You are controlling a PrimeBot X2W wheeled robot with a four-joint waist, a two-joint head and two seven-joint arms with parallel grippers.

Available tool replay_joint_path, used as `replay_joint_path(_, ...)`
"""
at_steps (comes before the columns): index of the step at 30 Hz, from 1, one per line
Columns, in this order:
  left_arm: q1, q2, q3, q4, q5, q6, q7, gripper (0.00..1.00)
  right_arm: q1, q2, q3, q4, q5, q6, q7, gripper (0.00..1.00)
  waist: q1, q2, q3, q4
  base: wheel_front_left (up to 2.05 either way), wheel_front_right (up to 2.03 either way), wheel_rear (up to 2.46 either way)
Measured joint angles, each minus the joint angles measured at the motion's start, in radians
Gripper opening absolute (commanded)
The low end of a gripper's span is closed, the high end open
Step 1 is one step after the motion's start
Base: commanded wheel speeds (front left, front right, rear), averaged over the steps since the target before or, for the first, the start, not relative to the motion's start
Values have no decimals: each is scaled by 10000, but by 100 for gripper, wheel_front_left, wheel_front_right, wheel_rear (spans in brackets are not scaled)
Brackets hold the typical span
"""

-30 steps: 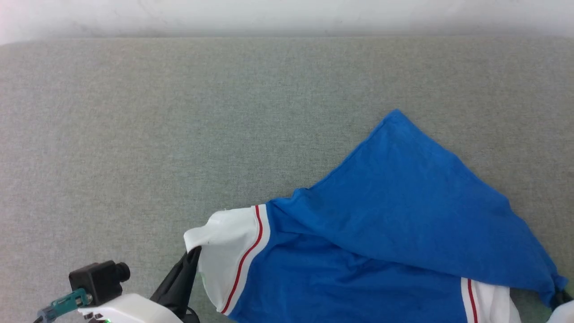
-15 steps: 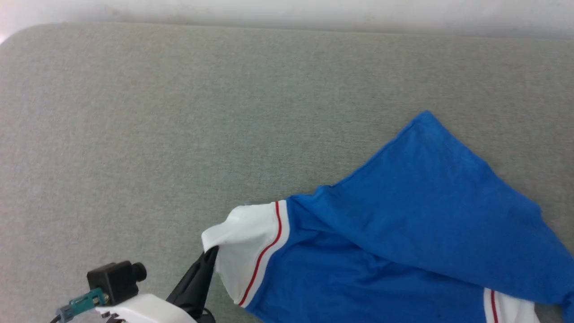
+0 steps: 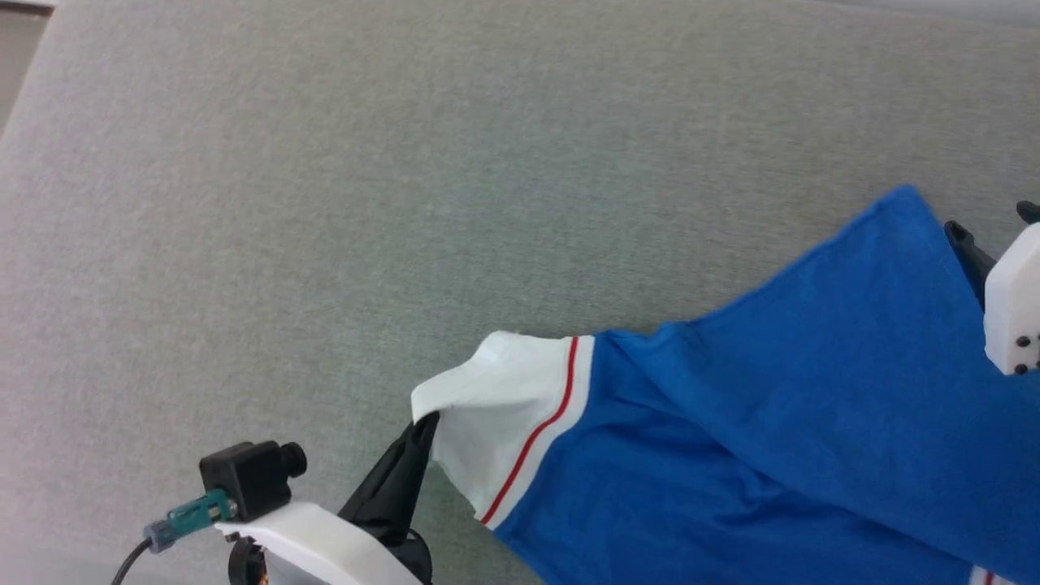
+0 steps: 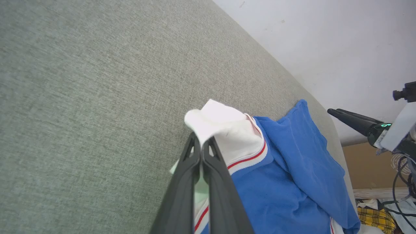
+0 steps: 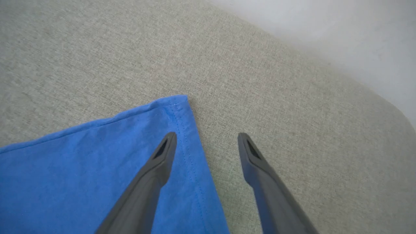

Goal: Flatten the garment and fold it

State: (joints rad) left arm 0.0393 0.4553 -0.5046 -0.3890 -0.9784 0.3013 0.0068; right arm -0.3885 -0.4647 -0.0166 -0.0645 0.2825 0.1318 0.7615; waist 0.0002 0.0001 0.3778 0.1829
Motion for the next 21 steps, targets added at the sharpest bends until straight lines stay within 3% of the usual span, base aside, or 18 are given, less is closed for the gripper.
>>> replay_joint_path(11,-214,-272,-107,194,12,-198,-178,0,-547,-832,637,1348,378,-2,-370,100,-3,0,893,885,0,0,0)
replay_joint_path(12,-260,-286,-107,201,12,-203,-199,0,-628,-897,679,1371,441,-2,-420,87,-2,0,967,930,0,0,0)
replay_joint_path(14,-277,-299,-107,232,12,-203,-222,0,-774,-953,732,1450,614,-4,-414,14,-3,0,1092,991,0,0,0)
replay_joint_path(15,-282,-301,-113,253,12,-207,-221,0,-809,-982,792,1490,673,-4,-341,0,-3,0,1147,1008,0,0,0)
replay_joint_path(21,-407,-314,-61,318,23,-272,-221,0,-965,-861,917,1505,863,10,-374,0,-1,0,1131,900,0,0,0)
